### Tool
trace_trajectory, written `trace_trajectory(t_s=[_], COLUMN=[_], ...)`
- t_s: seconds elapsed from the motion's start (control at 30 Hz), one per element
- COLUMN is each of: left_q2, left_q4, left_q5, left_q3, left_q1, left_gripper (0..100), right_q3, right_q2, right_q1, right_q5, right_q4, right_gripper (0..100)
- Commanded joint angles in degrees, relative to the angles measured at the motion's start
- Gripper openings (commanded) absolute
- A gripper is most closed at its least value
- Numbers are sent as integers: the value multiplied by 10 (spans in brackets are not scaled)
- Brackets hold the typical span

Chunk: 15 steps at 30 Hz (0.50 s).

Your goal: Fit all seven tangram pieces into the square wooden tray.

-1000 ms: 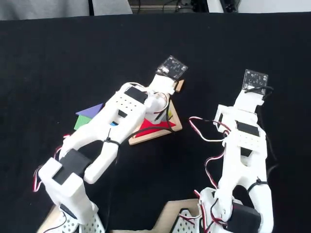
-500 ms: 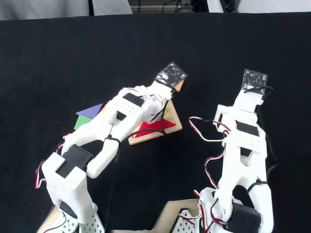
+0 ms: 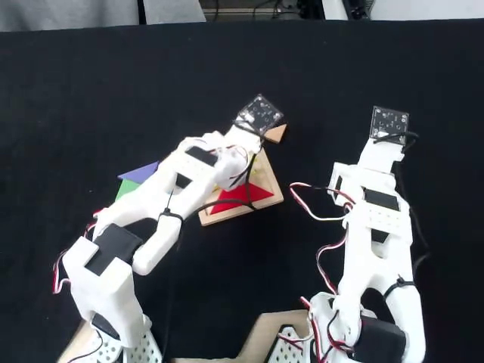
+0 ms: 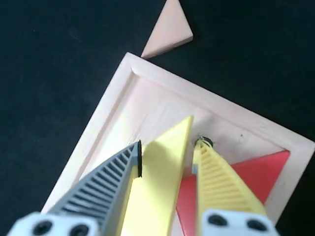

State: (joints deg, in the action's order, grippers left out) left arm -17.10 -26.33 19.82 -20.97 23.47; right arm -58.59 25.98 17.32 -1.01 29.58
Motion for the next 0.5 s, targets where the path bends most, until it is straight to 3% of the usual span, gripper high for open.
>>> trace_trajectory(t_s=[0.0, 0.47], left_q2=[15, 18], left_q4=[41, 62], left_q5=[4, 4], left_q3=[-11, -15], left_q1=[-7, -25], left_gripper=[180, 142], right_q3=[40, 40], right_q2=[16, 16], right_q1=[-10, -10], right_q5=[-5, -5], right_q4=[-11, -11], right_gripper=[15, 15])
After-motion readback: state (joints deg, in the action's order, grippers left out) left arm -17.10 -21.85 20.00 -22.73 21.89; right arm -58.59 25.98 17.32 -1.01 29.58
